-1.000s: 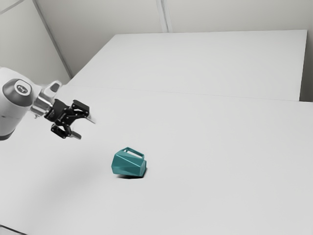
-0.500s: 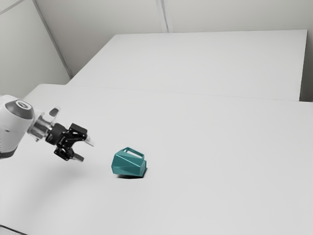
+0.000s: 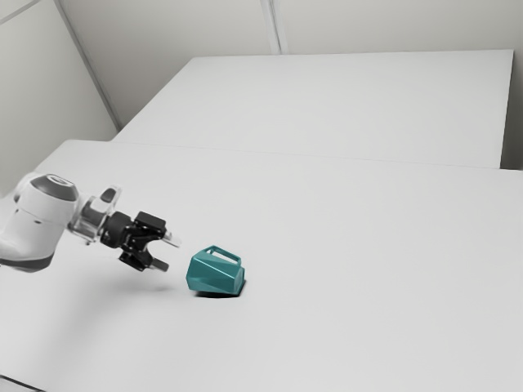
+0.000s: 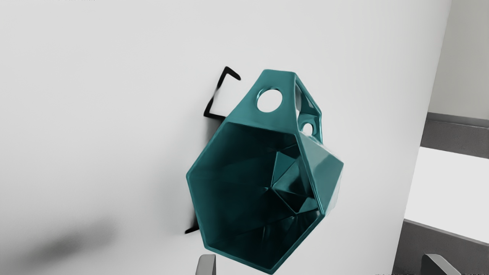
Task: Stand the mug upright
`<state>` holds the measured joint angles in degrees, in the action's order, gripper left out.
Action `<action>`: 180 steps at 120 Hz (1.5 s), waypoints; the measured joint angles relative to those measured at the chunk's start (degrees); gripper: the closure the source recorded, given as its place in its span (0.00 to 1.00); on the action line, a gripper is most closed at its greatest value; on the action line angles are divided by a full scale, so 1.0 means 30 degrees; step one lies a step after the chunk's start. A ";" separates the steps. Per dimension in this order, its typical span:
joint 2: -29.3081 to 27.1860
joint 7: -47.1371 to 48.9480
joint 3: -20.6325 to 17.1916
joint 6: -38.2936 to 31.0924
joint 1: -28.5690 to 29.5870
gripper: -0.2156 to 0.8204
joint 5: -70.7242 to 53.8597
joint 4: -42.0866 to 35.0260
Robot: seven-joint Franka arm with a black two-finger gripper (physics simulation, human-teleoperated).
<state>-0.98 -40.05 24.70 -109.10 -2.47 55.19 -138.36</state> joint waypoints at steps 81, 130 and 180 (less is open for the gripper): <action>0.1002 -0.2537 -0.0929 -0.0723 -0.1401 0.25 0.2462 0.0027; 0.1319 -0.3172 -0.1259 -0.1168 -0.1538 0.63 0.3072 0.0022; 0.1199 -0.3314 -0.1252 -0.1290 -0.1649 0.93 0.3323 0.0130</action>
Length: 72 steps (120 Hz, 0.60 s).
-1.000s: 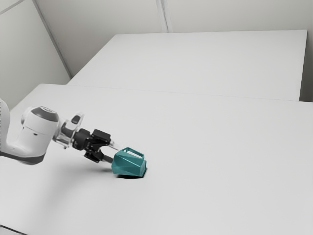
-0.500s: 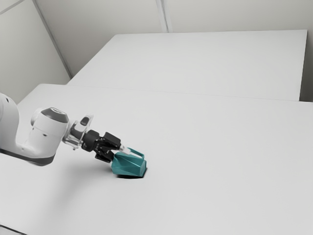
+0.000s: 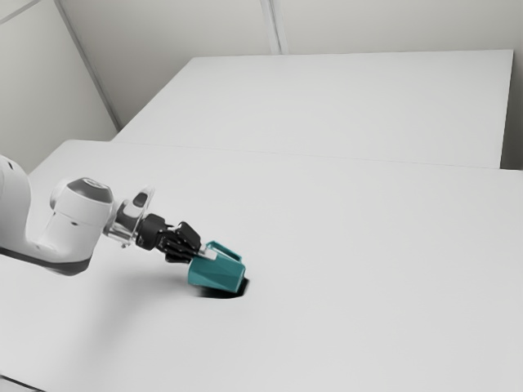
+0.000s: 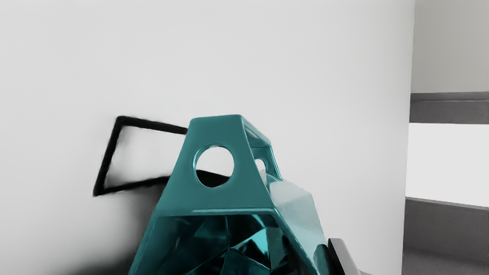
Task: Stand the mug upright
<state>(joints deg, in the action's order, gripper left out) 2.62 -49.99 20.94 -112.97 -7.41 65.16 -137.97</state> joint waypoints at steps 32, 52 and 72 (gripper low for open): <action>-0.0964 0.0151 0.0001 -0.0060 0.0046 0.95 0.0183 0.0144; -0.1396 0.0618 -0.0442 -0.0476 0.0372 0.96 0.0042 0.0346; -0.1647 0.1460 -0.1590 -0.1949 0.0163 0.96 -0.0648 0.0627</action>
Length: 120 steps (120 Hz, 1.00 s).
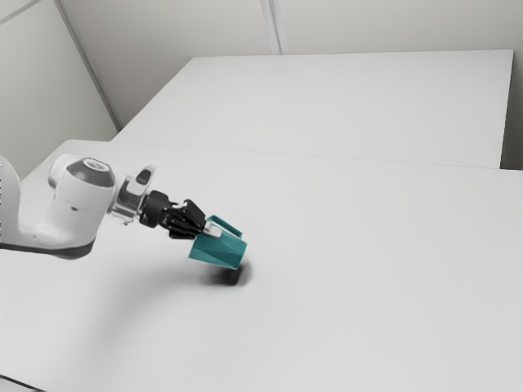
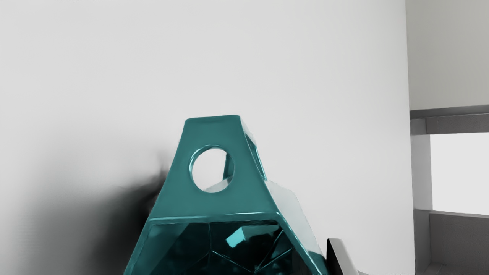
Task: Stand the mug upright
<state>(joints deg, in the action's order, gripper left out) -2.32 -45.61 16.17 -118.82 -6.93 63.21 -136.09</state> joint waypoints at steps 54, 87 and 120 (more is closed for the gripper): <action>-0.1042 0.5063 -0.1720 -0.3396 -0.0827 0.95 -0.9439 0.0971; -0.0908 0.9759 -0.3256 -0.4509 -0.0894 0.95 -1.8056 0.2162; -0.0140 1.4291 -0.3700 -0.4715 -0.0990 0.95 -2.2139 0.2210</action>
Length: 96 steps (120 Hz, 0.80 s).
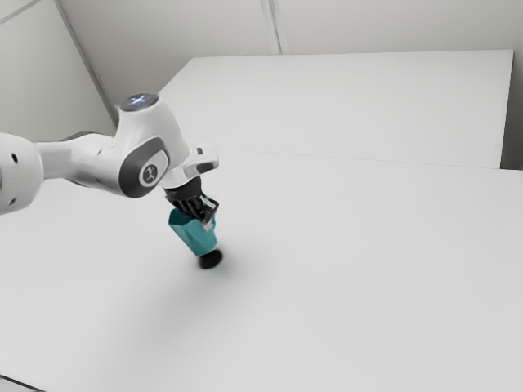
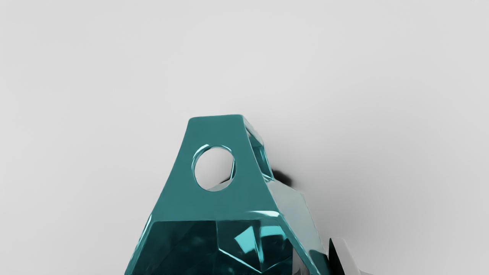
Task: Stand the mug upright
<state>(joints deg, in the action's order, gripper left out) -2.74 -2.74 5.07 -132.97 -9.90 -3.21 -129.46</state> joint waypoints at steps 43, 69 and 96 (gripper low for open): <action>0.0747 0.4323 -0.0260 -0.0076 -0.0271 0.94 -0.1458 0.0021; 0.1223 0.5943 -0.0093 -0.0091 -0.0777 0.95 -0.1686 0.0059; 0.1609 0.7018 -0.0156 -0.0116 -0.0602 0.81 -0.1986 0.0166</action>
<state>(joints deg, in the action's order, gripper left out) 2.08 18.32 4.60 -133.31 -11.70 -9.16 -128.96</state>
